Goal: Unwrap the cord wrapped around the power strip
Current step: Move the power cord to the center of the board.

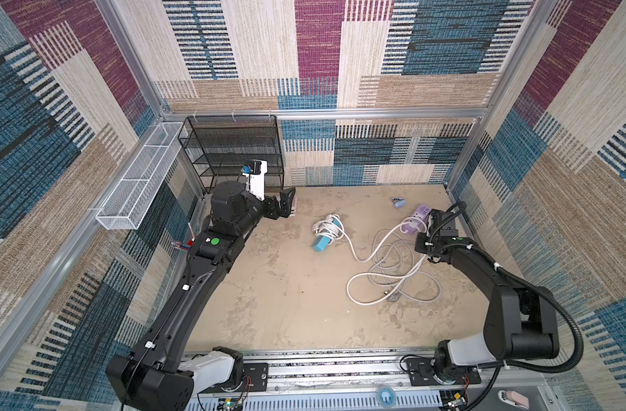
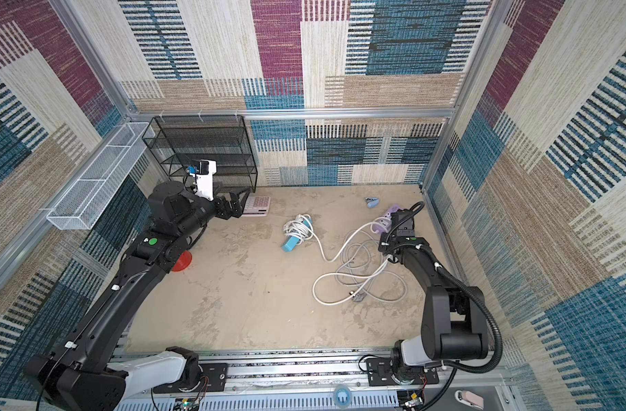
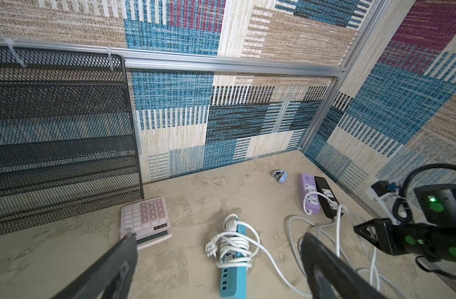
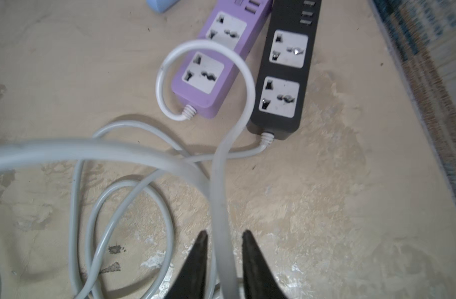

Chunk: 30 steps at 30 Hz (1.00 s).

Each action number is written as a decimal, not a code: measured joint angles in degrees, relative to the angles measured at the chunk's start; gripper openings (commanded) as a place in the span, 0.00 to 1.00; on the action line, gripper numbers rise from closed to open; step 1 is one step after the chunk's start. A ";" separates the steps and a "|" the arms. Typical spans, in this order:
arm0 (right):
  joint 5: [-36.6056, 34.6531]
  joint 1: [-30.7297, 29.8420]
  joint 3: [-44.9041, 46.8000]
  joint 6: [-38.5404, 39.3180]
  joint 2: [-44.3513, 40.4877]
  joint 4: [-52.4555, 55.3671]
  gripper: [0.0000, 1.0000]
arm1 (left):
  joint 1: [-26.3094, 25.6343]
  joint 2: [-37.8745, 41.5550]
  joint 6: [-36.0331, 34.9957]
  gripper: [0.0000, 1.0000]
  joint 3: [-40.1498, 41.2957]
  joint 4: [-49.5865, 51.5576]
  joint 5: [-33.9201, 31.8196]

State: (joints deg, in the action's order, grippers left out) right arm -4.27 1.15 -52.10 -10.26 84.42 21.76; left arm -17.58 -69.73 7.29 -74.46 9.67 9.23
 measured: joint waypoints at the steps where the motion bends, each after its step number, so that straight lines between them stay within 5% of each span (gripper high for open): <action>1: 0.83 -0.02 0.52 -0.04 0.74 -0.22 0.55 | 0.00 0.00 0.00 0.99 0.00 0.00 0.00; 6: 3.26 -1.36 2.47 -0.22 2.23 -2.01 0.76 | -0.04 -0.02 -0.02 0.99 0.02 0.00 -0.02; 13: 3.78 -6.10 -0.48 -0.20 -3.48 -0.79 0.90 | -0.02 -0.15 -0.02 0.99 0.02 0.00 -0.02; 20: 6.23 -14.67 -9.92 1.11 -4.57 -0.20 0.95 | -0.02 -0.15 -0.02 0.99 0.02 0.00 -0.02; 30: 14.60 -23.32 -17.40 5.66 11.41 -1.75 0.94 | -0.02 -0.13 -0.15 0.99 0.02 0.00 -0.04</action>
State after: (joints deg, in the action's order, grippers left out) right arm 10.33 -22.17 -69.49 -4.60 95.83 20.01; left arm -17.61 -69.87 7.14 -74.43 9.67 9.19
